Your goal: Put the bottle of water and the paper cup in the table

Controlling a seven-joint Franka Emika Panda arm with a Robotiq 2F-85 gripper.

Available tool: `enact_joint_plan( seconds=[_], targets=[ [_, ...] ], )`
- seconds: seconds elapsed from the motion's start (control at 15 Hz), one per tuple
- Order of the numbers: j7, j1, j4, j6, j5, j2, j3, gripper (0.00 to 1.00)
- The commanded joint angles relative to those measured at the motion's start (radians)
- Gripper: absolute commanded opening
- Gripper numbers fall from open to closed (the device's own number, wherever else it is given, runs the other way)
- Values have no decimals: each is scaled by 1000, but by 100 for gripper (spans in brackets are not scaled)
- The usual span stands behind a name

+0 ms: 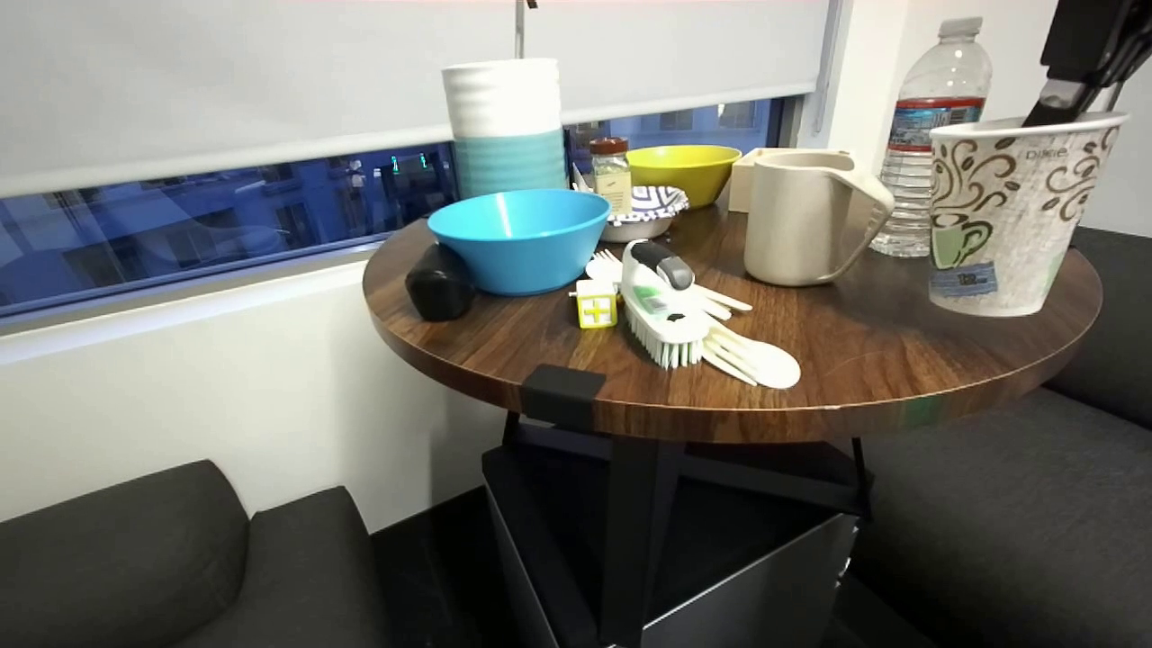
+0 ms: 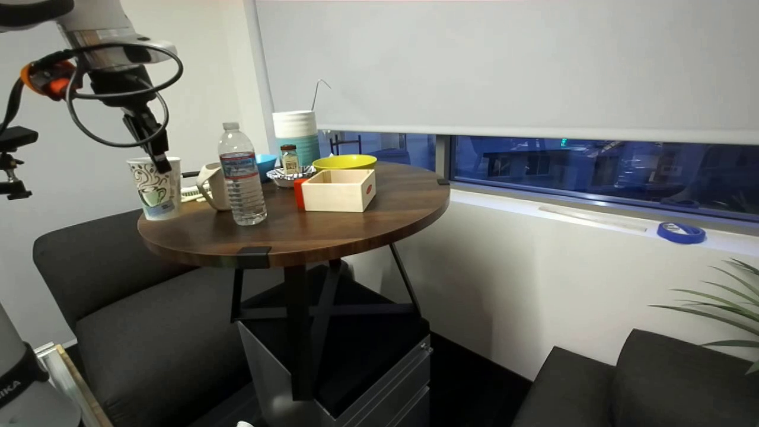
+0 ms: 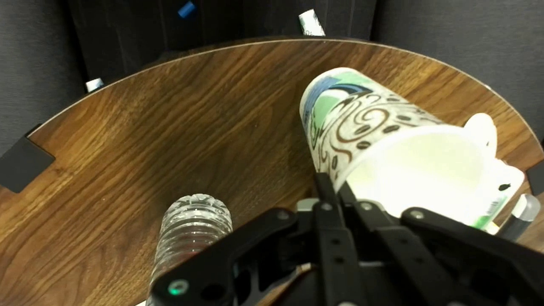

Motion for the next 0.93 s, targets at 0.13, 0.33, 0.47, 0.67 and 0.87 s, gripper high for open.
enact_joint_plan(
  seconds=[0.13,0.33,0.47,0.67,0.87],
  targets=[
    [-41,16,-1,33,23,13,-10,28],
    [-58,17,-1,34,28,-4,-24,42],
    [-72,12,1,30,19,-22,-33,56],
    [-96,6,28,17,6,-38,-48,77],
    [-141,17,94,-15,25,-48,-93,97]
  ],
)
